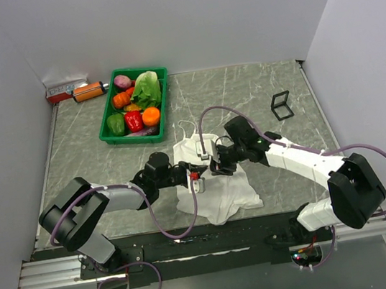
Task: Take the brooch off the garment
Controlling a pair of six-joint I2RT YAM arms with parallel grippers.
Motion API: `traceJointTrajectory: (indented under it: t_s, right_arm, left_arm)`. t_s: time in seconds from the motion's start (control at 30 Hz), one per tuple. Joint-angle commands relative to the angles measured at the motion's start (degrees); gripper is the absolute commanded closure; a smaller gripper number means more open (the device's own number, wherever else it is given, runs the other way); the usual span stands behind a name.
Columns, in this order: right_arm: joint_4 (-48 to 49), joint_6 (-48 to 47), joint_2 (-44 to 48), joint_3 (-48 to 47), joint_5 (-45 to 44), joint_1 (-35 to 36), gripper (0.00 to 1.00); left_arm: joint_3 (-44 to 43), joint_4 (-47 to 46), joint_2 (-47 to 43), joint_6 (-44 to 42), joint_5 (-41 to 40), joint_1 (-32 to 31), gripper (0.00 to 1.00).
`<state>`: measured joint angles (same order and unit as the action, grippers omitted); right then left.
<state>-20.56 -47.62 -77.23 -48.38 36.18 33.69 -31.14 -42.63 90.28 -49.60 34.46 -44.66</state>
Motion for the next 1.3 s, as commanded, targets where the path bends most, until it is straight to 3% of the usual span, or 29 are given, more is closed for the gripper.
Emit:
traceJointTrajectory:
  t_s: [0.0, 0.13, 0.3, 0.6, 0.77, 0.93, 1.03, 1.07, 1.1, 1.27]
  right_arm:
    - [2.19, -0.20, -0.90, -0.05, -1.64, 1.02, 0.51]
    - [3.07, -0.28, -1.34, 0.13, -2.87, 1.11, 0.50]
    - [2.89, -0.37, -1.78, -0.49, -2.52, 1.20, 0.60]
    - [3.33, -2.22, -1.17, 0.57, -5.42, 2.34, 0.63]
    - [2.80, -3.62, -0.64, 1.01, -4.63, 2.52, 0.76]
    - [3.76, -1.35, -0.73, 0.83, -6.38, 2.43, 0.79]
    - [5.26, -0.46, 0.58, 1.71, -8.58, 2.52, 0.70]
    - [5.18, -0.29, 1.03, 1.88, -9.89, 2.34, 0.58]
    - [5.26, -0.20, 1.73, 2.58, -10.34, 2.34, 0.54]
    - [4.12, -0.73, 8.67, 5.22, -9.99, 1.11, 0.44]
  left_arm:
    - [-0.07, -4.65, -0.02, 0.91, 0.70, -0.07, 0.99]
    - [-0.15, -5.00, 0.25, 1.18, 0.61, -0.16, 0.99]
    - [-0.15, -5.01, 0.25, 1.26, 0.26, -0.16, 0.99]
    - [-1.91, -4.91, 0.95, 6.53, -2.11, 0.28, 0.99]
    - [-2.26, -5.27, 1.39, 8.91, -2.99, 0.19, 0.99]
    - [-2.18, -4.57, 0.95, 8.39, -3.52, 0.19, 0.99]
    - [-1.91, -3.08, 0.25, 7.77, -3.43, 0.28, 0.99]
    - [-1.91, -2.20, -0.10, 7.51, -2.91, 0.54, 0.99]
    - [-1.82, -0.89, -0.54, 7.07, -1.60, 0.98, 0.99]
    - [-1.21, 4.04, -2.74, 3.90, 1.84, 2.83, 0.99]
